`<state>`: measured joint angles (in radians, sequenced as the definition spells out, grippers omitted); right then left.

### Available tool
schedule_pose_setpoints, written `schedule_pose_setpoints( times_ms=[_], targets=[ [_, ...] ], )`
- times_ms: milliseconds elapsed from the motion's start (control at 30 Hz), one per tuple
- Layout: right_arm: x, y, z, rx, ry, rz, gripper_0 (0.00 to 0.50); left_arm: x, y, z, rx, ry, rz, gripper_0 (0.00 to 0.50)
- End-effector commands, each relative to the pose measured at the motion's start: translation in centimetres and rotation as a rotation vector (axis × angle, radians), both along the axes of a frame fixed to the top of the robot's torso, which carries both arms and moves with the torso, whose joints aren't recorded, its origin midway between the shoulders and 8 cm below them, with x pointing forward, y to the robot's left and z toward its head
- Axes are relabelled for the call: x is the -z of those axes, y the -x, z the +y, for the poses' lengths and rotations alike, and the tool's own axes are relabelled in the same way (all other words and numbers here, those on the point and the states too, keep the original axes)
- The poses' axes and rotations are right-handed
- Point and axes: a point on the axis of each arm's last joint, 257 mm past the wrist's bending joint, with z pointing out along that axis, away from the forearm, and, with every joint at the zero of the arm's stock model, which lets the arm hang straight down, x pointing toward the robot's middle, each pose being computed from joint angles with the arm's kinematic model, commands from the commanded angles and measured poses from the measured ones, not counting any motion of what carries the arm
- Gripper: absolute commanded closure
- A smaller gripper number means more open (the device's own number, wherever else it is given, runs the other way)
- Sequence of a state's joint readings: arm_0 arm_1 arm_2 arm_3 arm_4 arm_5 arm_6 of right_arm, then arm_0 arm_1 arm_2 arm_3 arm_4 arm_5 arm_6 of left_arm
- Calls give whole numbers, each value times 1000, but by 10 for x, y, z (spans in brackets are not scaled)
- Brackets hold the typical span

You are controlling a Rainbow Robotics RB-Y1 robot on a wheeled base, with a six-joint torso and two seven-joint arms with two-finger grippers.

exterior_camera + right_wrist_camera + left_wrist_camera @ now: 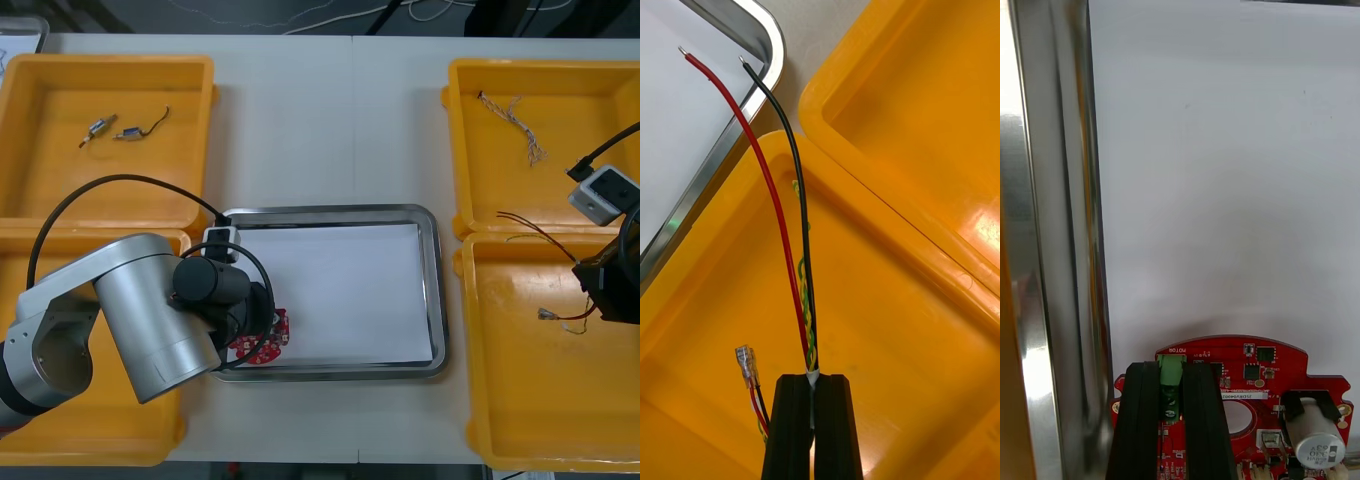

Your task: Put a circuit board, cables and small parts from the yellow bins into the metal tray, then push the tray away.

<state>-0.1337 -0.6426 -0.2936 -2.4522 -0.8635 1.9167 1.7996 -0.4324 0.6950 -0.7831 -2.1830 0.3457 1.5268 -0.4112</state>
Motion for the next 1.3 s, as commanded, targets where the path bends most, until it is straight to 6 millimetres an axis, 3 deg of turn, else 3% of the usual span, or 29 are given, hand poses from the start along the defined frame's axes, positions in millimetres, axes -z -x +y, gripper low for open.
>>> schedule_pose_setpoints(
  times_ms=[33, 67, 167, 233, 300, 467, 800, 1300],
  targets=[
    [-12, -2, 0, -1, 25, -28, 500, 7, 3, 12, -20, -14, 2, 443],
    [-12, -2, 0, -1, 25, -28, 500, 8, 4, 13, -23, -15, 4, 366],
    [-12, -2, 0, -1, 25, -28, 500, 8, 4, 13, -25, -13, 5, 291],
    [-12, -2, 0, -1, 25, -28, 500, 7, 4, 12, -25, -11, 2, 187],
    [-12, -2, 0, -1, 25, -28, 500, 8, 4, 13, -28, -12, 3, 118],
    [-12, -2, 0, -1, 25, -28, 500, 8, 4, 12, -29, -9, 4, 0],
    [-12, -2, 0, -1, 25, -28, 500, -7, 1, 9, -42, 20, 1, 0],
    [-12, -2, 0, -1, 25, -28, 500, -56, -2, -6, -69, 102, 30, 0]
  ],
)
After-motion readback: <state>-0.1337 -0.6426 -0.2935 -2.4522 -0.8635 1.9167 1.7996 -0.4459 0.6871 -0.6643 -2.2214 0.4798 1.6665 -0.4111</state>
